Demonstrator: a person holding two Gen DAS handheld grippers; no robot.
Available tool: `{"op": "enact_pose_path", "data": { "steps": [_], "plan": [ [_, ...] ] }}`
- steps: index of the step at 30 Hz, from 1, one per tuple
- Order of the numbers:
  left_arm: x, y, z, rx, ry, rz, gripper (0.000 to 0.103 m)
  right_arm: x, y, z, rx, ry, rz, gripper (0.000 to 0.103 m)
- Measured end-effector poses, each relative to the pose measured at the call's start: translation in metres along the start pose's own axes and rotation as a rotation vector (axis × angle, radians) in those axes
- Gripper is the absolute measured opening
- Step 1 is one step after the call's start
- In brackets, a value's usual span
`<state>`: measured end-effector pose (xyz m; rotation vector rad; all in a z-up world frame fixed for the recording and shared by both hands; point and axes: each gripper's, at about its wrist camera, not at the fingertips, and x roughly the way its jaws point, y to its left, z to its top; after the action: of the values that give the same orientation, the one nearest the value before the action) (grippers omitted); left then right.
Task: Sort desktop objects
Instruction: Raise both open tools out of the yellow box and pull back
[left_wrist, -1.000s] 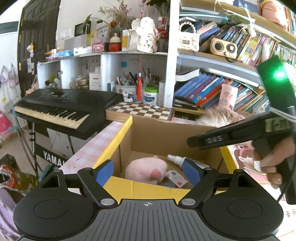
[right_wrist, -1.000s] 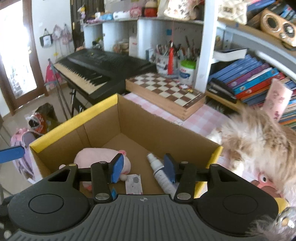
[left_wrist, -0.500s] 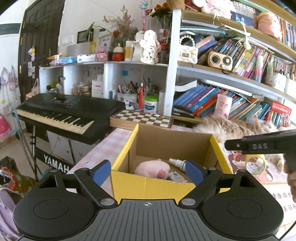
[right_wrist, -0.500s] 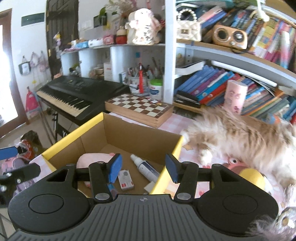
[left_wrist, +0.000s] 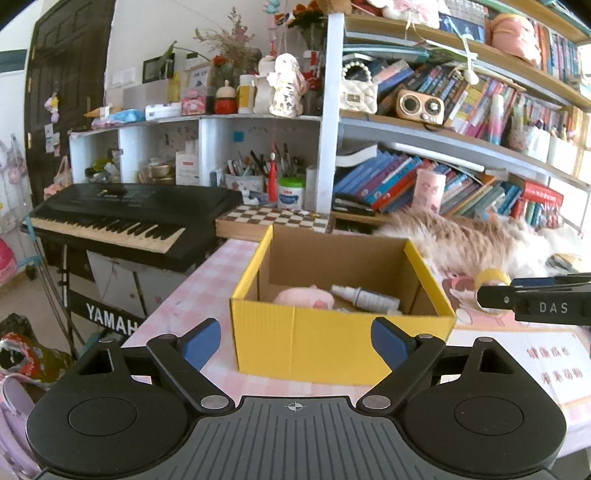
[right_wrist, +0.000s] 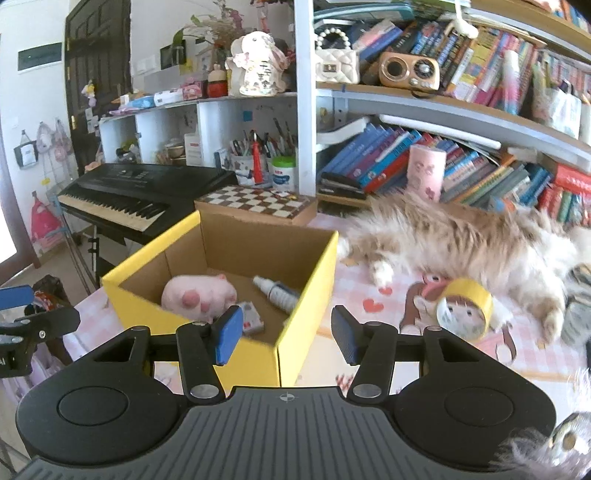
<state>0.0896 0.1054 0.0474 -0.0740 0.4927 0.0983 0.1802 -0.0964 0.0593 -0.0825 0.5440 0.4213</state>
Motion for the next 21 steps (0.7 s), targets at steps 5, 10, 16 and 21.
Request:
{"op": "enact_pose_path", "data": {
  "steps": [5, 10, 16, 21],
  "plan": [
    [-0.010, -0.002, -0.010, 0.020, 0.017, -0.012, 0.091, -0.016, 0.002, -0.019, 0.033, 0.007, -0.024, 0.050],
    [-0.018, -0.007, -0.020, 0.024, 0.033, -0.021, 0.091, -0.031, 0.005, -0.036, 0.043, 0.009, -0.042, 0.050],
    [-0.027, -0.015, -0.033, 0.031, 0.056, -0.035, 0.091, -0.050, 0.013, -0.056, 0.051, 0.004, -0.067, 0.054],
    [-0.032, -0.021, -0.041, 0.042, 0.073, -0.053, 0.091, -0.062, 0.019, -0.073, 0.056, 0.005, -0.080, 0.054]
  ]
}}
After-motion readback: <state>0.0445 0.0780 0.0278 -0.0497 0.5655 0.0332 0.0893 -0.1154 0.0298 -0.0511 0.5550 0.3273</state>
